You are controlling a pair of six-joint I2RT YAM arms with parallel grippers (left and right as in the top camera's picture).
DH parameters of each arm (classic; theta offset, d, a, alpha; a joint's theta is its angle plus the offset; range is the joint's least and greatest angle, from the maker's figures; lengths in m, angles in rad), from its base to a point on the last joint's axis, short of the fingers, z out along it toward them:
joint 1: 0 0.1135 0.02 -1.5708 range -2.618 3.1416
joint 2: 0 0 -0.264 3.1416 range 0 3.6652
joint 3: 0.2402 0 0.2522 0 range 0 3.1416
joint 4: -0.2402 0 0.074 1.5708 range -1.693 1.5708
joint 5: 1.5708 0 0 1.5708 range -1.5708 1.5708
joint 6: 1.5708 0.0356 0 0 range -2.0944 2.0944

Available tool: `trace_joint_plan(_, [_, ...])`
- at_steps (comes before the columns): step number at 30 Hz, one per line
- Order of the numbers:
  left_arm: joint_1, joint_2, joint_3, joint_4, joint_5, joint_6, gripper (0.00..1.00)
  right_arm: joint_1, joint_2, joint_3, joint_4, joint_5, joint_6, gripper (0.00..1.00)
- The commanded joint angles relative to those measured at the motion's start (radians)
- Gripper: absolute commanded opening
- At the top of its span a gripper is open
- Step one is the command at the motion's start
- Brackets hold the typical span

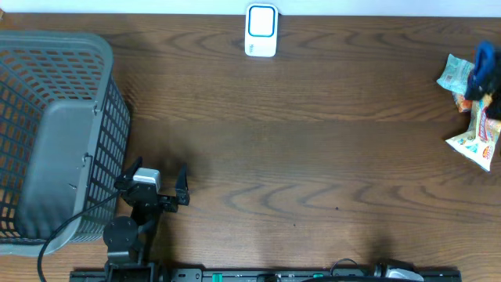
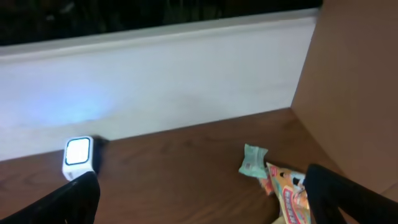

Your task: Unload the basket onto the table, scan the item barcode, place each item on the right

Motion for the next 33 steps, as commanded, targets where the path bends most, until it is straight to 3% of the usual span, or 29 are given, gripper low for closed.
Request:
trace_joint_plan(1, [0.005,-0.003,-0.020,-0.027,0.009,-0.005,0.98,0.003,-0.038,-0.005,-0.053,-0.014,0.010,0.99])
trace_joint_plan(4, [0.005,-0.003,-0.020,-0.027,0.009,-0.005,0.98,0.003,-0.080,-0.010,-0.128,-0.018,0.023,0.99])
trace_joint_plan(8, [0.005,-0.003,-0.020,-0.027,0.009,-0.005,0.98,0.004,-0.152,-0.063,-0.107,-0.018,0.032,0.99])
trace_joint_plan(14, [0.005,-0.003,-0.020,-0.027,0.009,-0.005,0.98,0.004,-0.411,-0.412,0.067,-0.018,0.041,0.99])
trace_joint_plan(19, [0.005,-0.003,-0.020,-0.027,0.009,-0.005,0.98,0.014,-0.647,-0.772,0.286,-0.018,0.059,0.99])
trace_joint_plan(26, [0.005,-0.003,-0.020,-0.027,0.009,-0.005,0.98,0.053,-0.982,-1.299,0.727,-0.018,0.059,0.99])
trace_joint_plan(33, [0.005,-0.003,-0.020,-0.027,0.009,-0.005,0.98,0.076,-1.163,-1.669,1.065,-0.018,0.111,0.99])
